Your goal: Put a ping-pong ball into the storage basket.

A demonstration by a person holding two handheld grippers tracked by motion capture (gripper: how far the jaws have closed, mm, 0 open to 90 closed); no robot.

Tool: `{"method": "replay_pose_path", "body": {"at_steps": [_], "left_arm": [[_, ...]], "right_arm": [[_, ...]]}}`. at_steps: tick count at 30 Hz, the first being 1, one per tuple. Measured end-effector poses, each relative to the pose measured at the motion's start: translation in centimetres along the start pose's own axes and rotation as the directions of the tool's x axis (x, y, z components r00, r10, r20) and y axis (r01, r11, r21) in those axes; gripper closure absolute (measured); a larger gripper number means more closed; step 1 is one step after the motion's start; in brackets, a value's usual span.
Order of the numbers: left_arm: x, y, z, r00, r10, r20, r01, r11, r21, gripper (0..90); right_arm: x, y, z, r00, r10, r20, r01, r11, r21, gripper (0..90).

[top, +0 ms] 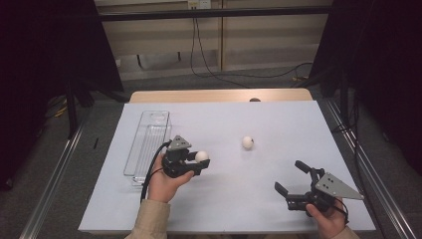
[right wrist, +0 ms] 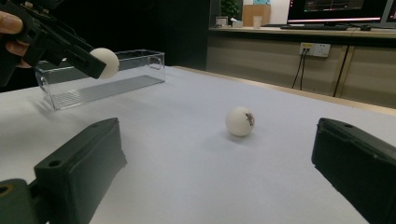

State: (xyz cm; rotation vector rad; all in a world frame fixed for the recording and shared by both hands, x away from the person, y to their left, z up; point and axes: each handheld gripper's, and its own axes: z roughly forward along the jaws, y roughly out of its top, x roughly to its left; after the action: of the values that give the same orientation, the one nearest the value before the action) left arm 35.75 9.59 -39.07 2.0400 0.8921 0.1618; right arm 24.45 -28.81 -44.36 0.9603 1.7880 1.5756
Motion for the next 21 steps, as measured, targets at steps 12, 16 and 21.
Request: {"method": "replay_pose_path", "body": {"at_steps": [12, 16, 21], "left_arm": [[0.43, -0.1, -0.32, 0.9999, -0.011, -0.012, 0.011, 0.9999, 0.0, 51.0], [0.49, -0.14, -0.32, 0.9998, -0.013, -0.014, 0.013, 0.9999, 0.001, 51.0], [0.61, -0.21, -0.34, 0.9997, -0.016, -0.019, 0.016, 0.9998, 0.008, 51.0]], "right_arm": [[0.01, 0.0, -0.02, 1.0, 0.002, 0.0, -0.002, 1.0, -0.001, 1.3], [0.01, 0.0, -0.02, 1.0, 0.002, 0.0, -0.002, 1.0, -0.001, 1.3], [-0.02, 0.01, -0.04, 1.0, 0.0, 0.0, 0.0, 1.0, -0.002, 1.3]]}}
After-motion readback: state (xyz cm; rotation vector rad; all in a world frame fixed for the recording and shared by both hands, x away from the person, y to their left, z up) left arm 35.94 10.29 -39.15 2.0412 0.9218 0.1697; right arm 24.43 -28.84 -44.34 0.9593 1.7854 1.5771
